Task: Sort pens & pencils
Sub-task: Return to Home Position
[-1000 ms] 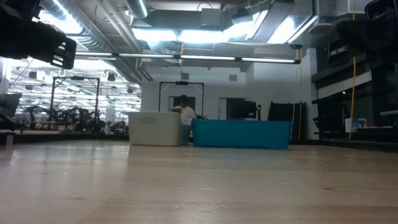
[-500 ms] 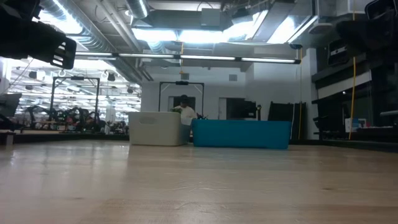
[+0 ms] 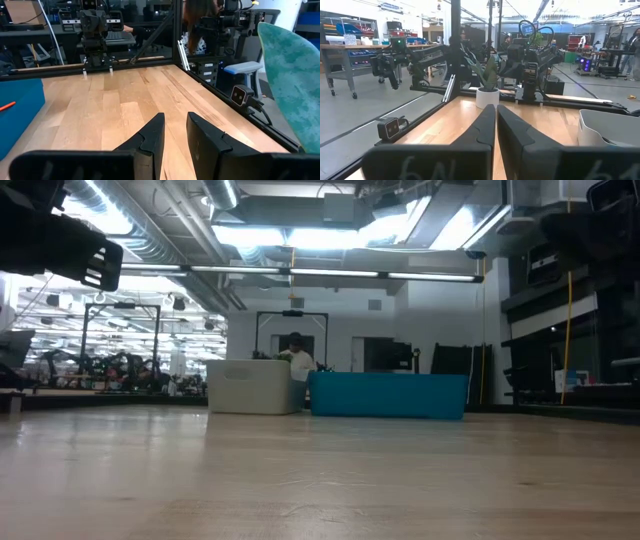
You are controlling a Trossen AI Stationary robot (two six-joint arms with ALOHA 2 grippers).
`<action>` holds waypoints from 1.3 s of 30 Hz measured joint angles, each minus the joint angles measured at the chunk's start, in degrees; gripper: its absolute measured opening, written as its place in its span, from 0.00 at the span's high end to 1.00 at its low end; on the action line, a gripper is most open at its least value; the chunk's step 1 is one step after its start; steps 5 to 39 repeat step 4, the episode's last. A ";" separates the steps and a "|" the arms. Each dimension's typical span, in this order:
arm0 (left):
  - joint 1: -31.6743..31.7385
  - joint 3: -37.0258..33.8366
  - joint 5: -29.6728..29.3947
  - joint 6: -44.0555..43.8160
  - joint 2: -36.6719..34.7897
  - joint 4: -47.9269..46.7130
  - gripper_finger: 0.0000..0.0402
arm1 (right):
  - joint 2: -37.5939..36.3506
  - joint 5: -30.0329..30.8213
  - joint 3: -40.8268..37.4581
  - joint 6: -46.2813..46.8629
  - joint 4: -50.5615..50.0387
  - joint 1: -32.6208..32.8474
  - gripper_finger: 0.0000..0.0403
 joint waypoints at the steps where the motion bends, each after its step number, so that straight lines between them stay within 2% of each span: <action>1: -0.02 0.00 0.00 0.00 0.00 0.00 0.81 | -0.01 0.00 0.00 0.12 0.00 -0.01 0.95; 39: -0.02 0.00 0.00 0.00 0.00 0.01 0.81 | 0.00 0.00 0.00 -0.02 -0.02 -0.01 0.95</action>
